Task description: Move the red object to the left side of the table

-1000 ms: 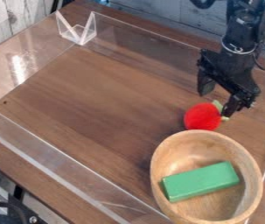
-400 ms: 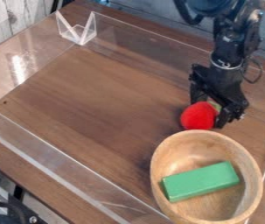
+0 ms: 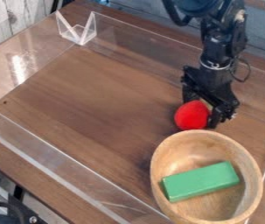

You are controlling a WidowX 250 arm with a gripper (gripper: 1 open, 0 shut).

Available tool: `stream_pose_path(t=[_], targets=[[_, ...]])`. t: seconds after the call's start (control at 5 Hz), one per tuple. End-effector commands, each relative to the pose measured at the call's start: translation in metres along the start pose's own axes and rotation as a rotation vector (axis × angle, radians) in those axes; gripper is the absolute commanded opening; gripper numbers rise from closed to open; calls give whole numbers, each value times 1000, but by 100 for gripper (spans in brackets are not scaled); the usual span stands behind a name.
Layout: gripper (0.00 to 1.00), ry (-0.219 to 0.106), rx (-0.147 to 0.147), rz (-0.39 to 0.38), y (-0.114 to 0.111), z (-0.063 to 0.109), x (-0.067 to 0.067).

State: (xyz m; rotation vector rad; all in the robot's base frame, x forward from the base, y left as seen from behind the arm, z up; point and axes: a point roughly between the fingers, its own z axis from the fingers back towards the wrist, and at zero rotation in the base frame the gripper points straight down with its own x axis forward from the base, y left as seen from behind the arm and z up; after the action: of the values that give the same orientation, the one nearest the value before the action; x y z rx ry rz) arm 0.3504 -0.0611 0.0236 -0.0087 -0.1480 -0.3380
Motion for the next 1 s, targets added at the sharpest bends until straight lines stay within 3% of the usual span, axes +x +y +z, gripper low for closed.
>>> stream_pose_path(t=[0.0, 0.2, 0.4, 0.8], targets=[[100, -48, -10, -23, -12, 10, 8], [0, -53, -21, -29, -8, 7, 13], [100, -56, -37, -32, -3, 5, 19], [100, -39, -59, -66, 11, 3, 16]])
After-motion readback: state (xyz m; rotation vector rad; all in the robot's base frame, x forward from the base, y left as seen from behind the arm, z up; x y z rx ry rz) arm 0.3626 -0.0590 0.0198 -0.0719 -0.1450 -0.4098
